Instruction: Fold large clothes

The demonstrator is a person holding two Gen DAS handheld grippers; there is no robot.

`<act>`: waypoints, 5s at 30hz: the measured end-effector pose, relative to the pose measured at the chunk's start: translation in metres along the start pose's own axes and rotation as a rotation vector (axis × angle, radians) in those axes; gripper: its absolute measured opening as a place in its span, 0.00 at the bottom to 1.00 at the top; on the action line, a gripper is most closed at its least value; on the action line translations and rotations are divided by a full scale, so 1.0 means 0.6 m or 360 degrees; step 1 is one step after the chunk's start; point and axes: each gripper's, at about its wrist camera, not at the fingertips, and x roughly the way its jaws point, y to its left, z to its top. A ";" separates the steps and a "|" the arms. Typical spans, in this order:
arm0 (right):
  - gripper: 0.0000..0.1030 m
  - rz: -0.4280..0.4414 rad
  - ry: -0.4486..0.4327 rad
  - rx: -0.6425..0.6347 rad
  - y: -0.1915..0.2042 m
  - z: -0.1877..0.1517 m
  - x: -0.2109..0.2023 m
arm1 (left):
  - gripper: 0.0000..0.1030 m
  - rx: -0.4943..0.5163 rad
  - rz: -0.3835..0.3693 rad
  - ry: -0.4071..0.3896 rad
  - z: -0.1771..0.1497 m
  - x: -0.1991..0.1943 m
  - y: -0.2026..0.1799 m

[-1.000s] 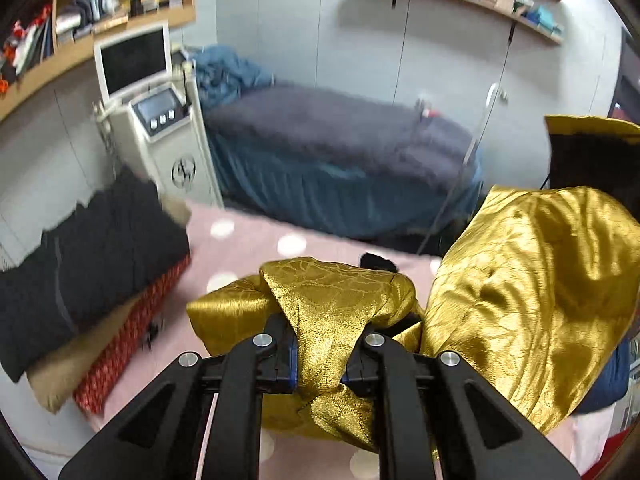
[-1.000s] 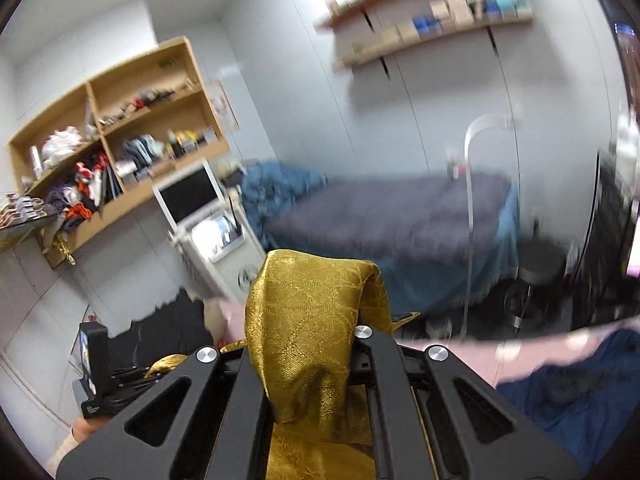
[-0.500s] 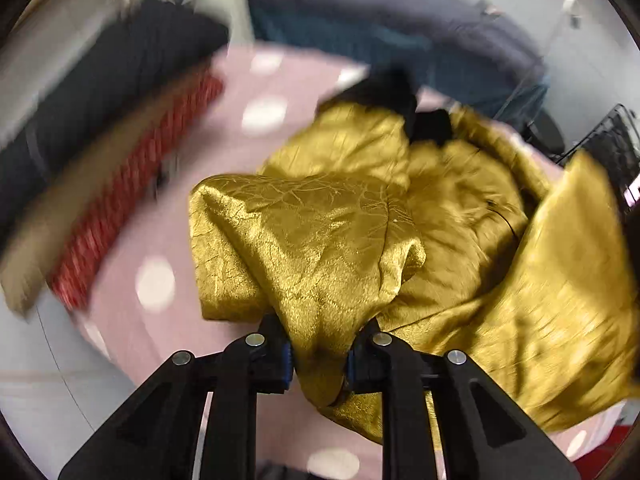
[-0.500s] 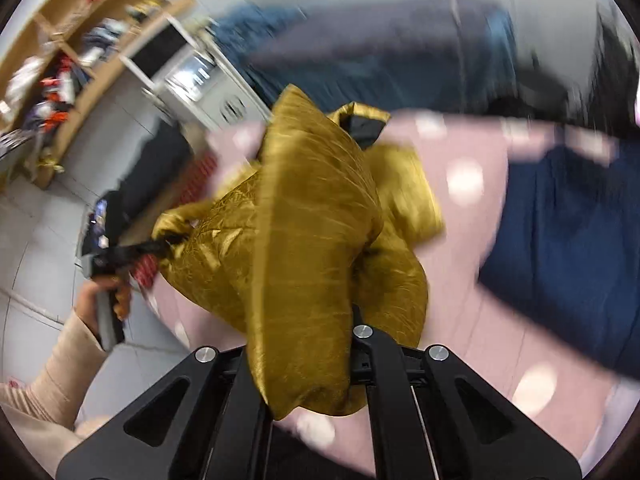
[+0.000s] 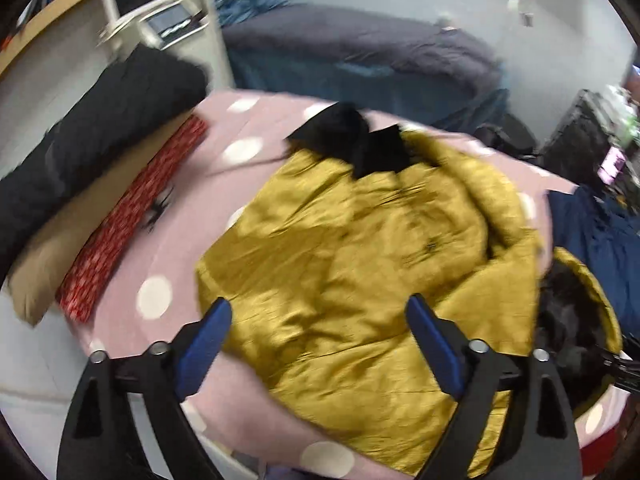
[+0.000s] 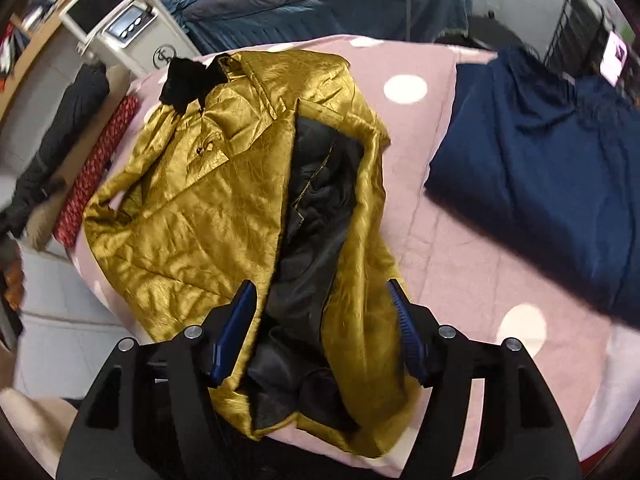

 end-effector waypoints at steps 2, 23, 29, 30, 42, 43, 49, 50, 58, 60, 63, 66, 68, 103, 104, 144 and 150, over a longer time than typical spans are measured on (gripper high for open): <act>0.64 -0.0096 0.0034 -0.0060 0.008 0.008 0.008 | 0.90 0.0088 -0.0096 0.0020 0.002 0.005 -0.043; 0.17 0.0277 0.0487 -0.0093 0.103 -0.023 0.202 | 0.89 0.0168 0.0114 0.0297 -0.091 0.063 -0.036; 0.07 0.0657 0.0431 -0.0745 0.230 -0.066 0.105 | 0.89 0.0104 0.0141 0.0303 -0.094 0.050 -0.008; 0.07 0.0777 0.0463 -0.0927 0.266 -0.084 0.081 | 0.89 0.0099 0.0131 0.0291 -0.089 0.046 -0.006; 0.70 0.0994 0.0334 -0.0921 0.258 -0.033 -0.026 | 0.89 0.0187 -0.0072 0.0470 -0.055 0.182 -0.081; 0.70 0.0971 0.0240 -0.0870 0.233 -0.014 -0.044 | 0.86 0.0231 -0.0054 0.0535 -0.066 0.203 -0.091; 0.70 0.0157 -0.0157 -0.0341 0.041 0.064 -0.055 | 0.82 0.0657 -0.0048 0.0763 -0.182 0.234 -0.151; 0.70 0.0088 -0.0152 -0.0213 -0.003 0.068 -0.053 | 0.81 0.0805 -0.0010 0.0796 -0.221 0.238 -0.159; 0.70 0.0417 0.0243 0.0567 -0.198 0.020 0.059 | 0.80 0.0834 -0.0069 0.0976 -0.334 0.214 -0.093; 0.70 0.0491 0.0472 0.0346 -0.150 -0.009 0.102 | 0.81 0.0743 -0.0083 0.1032 -0.344 0.207 -0.058; 0.70 0.0408 0.0855 -0.0132 -0.057 -0.089 0.155 | 0.82 0.0663 -0.0011 0.1137 -0.361 0.215 -0.013; 0.70 0.0298 0.1035 -0.0370 -0.020 -0.149 0.181 | 0.82 0.0556 0.0050 0.1135 -0.365 0.208 0.031; 0.70 0.0242 0.0966 -0.0476 -0.009 -0.150 0.160 | 0.80 0.0480 0.0052 0.1057 -0.352 0.187 0.049; 0.70 -0.0149 0.0011 -0.0312 0.164 0.501 0.274 | 0.84 0.0047 0.0396 0.0368 0.138 0.333 0.018; 0.70 -0.0200 0.0036 -0.0362 0.177 0.518 0.295 | 0.84 0.0060 0.0399 0.0374 0.146 0.342 0.013; 0.05 -0.0759 -0.0831 0.1466 -0.632 0.036 -0.263 | 0.07 -0.0307 0.0325 -0.0051 0.325 0.178 0.102; 0.05 -0.0484 -0.0772 0.1734 -0.669 -0.072 -0.198 | 0.07 -0.0463 0.0533 0.0199 0.279 0.253 0.211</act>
